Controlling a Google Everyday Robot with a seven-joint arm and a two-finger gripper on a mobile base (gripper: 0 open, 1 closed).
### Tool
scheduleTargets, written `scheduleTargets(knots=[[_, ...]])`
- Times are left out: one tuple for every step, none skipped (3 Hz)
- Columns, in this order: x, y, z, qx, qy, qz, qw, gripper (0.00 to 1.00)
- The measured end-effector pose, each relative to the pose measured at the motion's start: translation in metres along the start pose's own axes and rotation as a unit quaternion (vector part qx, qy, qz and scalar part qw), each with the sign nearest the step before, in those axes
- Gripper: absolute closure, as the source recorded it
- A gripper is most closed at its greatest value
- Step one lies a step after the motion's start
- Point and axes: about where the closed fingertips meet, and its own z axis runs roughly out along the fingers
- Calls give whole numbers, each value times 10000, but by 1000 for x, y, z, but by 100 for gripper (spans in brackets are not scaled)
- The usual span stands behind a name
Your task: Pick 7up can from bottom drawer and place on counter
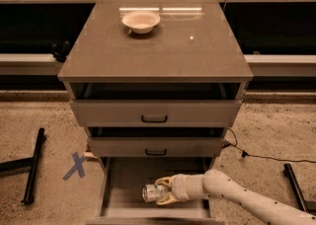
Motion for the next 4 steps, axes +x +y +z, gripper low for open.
scheduleTargets(knots=[[0,0,0,0,0,0,10000,100],[-30,-23,-28,201,-43,-152,9997,100],[-80,-52,-70,459,52,-403,9981,100],[-132,-85,-121,758,229,-758,9940,100]])
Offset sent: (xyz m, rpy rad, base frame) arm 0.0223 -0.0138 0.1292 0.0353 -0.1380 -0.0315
